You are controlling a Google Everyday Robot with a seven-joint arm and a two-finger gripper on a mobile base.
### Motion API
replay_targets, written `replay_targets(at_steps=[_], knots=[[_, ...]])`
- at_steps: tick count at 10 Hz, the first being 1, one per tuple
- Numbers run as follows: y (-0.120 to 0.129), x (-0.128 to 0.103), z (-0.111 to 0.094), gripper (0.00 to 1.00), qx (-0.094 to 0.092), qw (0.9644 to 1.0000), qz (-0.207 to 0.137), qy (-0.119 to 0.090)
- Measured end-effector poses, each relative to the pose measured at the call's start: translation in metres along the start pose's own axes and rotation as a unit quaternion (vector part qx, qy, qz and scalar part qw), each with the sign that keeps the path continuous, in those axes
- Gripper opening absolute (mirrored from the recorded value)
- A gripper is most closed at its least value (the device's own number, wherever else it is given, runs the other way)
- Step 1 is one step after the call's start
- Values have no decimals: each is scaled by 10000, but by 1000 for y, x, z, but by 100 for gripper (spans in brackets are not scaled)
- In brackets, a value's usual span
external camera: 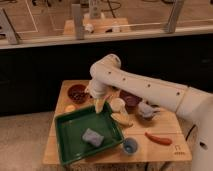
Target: Place grapes in table surface
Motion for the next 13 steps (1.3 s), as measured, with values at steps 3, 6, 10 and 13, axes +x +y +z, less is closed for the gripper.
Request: replay_targets(at_steps=[3,6,10,13], knots=[[-4,-2,3,80,27,10000,-71,16],[-5,-4,3,80,21,10000,-85,8],[-41,20,20,80,-60,9999,-54,145],[-80,49,42,80,-183,9995,-23,266]])
